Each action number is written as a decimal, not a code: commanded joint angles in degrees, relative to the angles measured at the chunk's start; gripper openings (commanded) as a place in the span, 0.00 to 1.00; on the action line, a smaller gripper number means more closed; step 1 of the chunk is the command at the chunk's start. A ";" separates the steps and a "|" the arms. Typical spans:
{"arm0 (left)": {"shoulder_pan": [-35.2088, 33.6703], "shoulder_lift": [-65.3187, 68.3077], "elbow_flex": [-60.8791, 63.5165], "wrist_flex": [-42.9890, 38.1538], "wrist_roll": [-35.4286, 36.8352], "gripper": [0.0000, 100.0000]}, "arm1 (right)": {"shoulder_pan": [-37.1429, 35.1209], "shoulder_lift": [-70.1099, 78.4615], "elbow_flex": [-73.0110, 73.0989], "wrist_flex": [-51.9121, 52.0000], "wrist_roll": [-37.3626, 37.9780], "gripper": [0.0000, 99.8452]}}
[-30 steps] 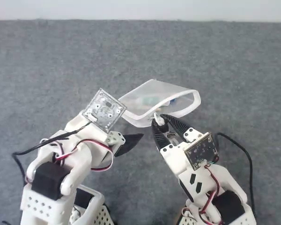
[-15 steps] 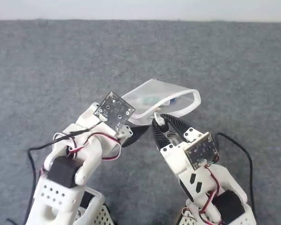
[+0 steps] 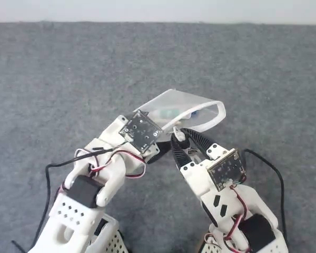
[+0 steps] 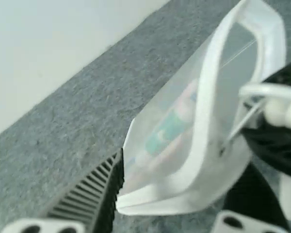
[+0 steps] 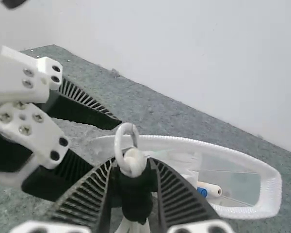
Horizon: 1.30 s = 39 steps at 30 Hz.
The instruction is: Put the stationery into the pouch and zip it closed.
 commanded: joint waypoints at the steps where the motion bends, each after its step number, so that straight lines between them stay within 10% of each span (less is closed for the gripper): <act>1: 0.62 -0.70 1.71 -8.18 -0.18 0.27 | 0.92 -0.57 -0.26 -1.01 0.44 0.01; 17: 3.69 -0.70 6.46 -16.18 -0.18 0.01 | 1.01 -0.57 -0.26 -1.27 0.44 0.01; 39: 3.52 -0.70 4.97 -5.89 -2.29 0.01 | 9.10 0.04 -0.79 -12.35 -10.81 0.01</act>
